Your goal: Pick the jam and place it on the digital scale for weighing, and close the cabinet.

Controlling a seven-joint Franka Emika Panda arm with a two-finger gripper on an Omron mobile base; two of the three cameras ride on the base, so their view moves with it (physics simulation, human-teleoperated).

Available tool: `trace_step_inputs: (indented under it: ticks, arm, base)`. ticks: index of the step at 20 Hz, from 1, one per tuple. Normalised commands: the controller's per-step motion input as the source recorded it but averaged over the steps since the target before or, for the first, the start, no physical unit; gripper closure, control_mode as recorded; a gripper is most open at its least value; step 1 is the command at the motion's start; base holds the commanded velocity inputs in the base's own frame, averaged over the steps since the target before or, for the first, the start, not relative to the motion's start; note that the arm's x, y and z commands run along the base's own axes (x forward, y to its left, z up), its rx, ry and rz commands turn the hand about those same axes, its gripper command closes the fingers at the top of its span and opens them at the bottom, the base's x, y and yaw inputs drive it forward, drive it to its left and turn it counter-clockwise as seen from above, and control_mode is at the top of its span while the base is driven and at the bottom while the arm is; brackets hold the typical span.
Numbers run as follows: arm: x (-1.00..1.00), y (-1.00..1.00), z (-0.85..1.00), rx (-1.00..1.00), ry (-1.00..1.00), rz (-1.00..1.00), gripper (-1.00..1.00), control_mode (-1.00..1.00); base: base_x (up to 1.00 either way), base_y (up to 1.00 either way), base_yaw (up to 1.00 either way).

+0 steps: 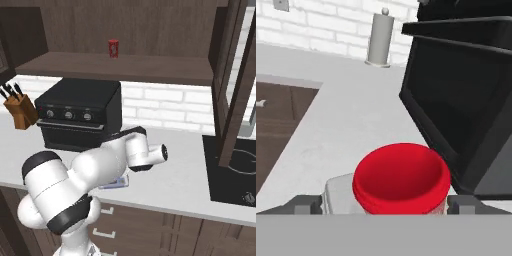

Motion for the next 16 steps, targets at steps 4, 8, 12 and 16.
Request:
trace_step_inputs:
  ticks: [4,8,12,16]
  arm:
    - [0.15,-0.22,0.00,0.00,-0.39,0.00,-1.00,-1.00]
    - [0.02,-0.45,-0.01,0.00,-0.23,0.00,-1.00,-1.00]
    - [-0.19,-0.22,0.22,0.00,-0.47,-0.06,-1.00,-1.00]
    - [-0.55,-0.20,0.64,0.00,-0.65,-0.02,-1.00,-1.00]
  base:
    - [0.00,0.00,0.00]
    - [0.00,0.00,0.00]
    - [0.00,0.00,0.00]
    - [0.00,0.00,0.00]
